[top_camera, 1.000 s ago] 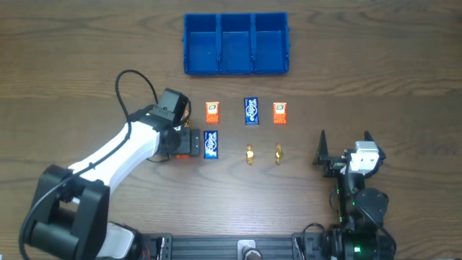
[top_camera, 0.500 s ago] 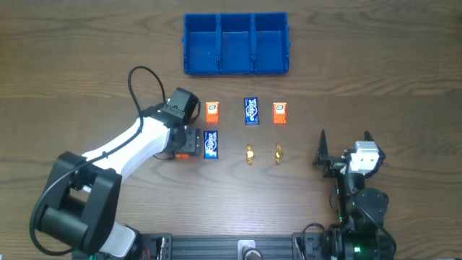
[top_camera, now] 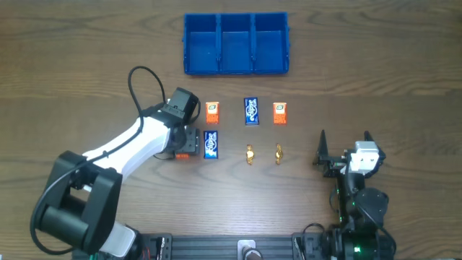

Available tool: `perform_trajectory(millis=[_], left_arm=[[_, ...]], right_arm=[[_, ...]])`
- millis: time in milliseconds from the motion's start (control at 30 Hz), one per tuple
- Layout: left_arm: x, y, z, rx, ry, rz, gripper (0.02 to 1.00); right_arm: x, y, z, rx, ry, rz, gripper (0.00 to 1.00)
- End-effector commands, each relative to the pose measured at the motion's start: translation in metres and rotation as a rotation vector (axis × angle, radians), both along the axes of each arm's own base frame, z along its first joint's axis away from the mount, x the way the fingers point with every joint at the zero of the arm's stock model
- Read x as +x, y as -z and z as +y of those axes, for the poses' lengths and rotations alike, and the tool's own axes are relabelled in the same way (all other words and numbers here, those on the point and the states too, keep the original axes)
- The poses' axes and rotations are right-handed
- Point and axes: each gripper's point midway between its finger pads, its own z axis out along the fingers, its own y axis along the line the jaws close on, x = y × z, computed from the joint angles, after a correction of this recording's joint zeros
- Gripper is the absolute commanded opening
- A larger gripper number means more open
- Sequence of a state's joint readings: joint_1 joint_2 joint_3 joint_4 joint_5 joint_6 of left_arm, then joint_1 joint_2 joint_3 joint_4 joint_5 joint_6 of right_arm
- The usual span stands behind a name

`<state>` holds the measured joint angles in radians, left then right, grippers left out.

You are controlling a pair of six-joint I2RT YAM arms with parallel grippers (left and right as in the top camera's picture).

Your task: Sort Candies Into Trays

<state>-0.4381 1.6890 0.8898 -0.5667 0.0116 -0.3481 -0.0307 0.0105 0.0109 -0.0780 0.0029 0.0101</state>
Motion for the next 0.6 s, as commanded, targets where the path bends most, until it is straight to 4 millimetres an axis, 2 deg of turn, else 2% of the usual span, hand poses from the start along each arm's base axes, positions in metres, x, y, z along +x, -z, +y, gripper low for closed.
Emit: perform_trajectory(millis=[33,433,600], left_arm=[[0.0057,0.0018,0.0001,0.013,-0.027,-0.006,0.693],[0.0043,0.0019,-0.0029,-0.005,-0.033,0.003,0.395],[0.0080,0.0002,-0.0042,-0.012,-0.050,-0.012,0.354]], right_arm=[[-0.0003,0.0010,-0.0001,-0.011,-0.002,0.001,0.998],[-0.0003,0.0009,-0.0001,-0.011,-0.002,0.001,0.998],[-0.0003,0.0009,-0.0001,-0.011,-0.002,0.001,0.998]])
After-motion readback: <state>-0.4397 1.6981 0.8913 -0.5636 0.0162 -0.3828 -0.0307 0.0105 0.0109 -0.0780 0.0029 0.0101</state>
